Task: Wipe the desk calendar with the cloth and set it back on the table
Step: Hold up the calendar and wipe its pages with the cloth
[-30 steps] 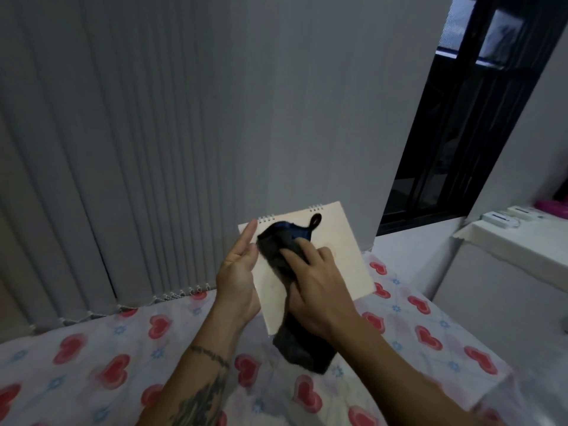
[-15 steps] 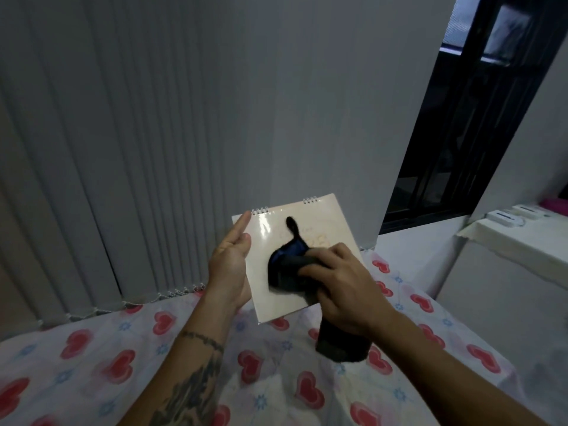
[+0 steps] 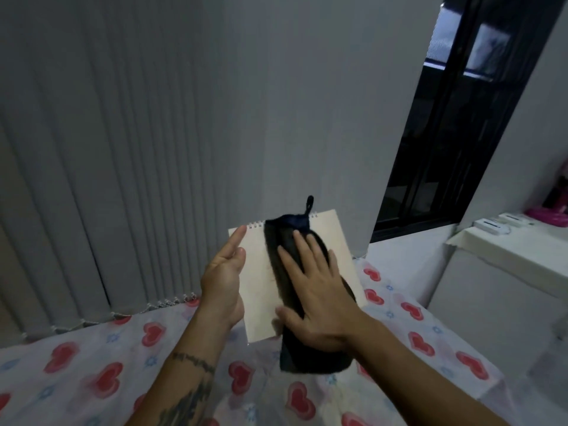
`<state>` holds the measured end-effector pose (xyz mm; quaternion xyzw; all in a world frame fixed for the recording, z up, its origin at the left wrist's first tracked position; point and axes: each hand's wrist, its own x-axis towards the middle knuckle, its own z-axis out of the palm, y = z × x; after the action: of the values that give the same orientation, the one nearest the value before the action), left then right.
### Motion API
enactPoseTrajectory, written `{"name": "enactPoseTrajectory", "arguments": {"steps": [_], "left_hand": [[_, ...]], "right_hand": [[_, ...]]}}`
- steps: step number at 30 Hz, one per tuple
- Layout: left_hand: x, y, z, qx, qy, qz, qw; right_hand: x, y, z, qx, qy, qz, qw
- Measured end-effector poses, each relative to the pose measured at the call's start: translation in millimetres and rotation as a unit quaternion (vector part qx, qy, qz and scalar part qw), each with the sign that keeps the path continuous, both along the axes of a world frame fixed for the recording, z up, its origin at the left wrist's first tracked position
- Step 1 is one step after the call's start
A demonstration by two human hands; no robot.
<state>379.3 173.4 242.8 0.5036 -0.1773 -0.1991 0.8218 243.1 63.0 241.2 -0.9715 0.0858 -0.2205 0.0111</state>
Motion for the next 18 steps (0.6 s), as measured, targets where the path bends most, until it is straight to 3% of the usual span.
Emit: {"name": "enactPoseTrajectory", "arguments": {"steps": [5,12,18], "left_hand": [[7.4,4.0,-1.9,-0.03,0.047,-0.05,0.997],[-0.3,0.5,2.7,-0.006,0.006,-0.014,1.0],[-16.8,-7.8,3.6,-0.013,-0.023,-0.004,1.0]], "right_hand": [[-10.9,-4.4,-6.7,0.013,0.038,0.053,0.998],[-0.6,-10.1,9.3,0.026,-0.073,0.032,0.996],[15.0,2.2,20.2,0.1,-0.164,-0.041,0.981]]}}
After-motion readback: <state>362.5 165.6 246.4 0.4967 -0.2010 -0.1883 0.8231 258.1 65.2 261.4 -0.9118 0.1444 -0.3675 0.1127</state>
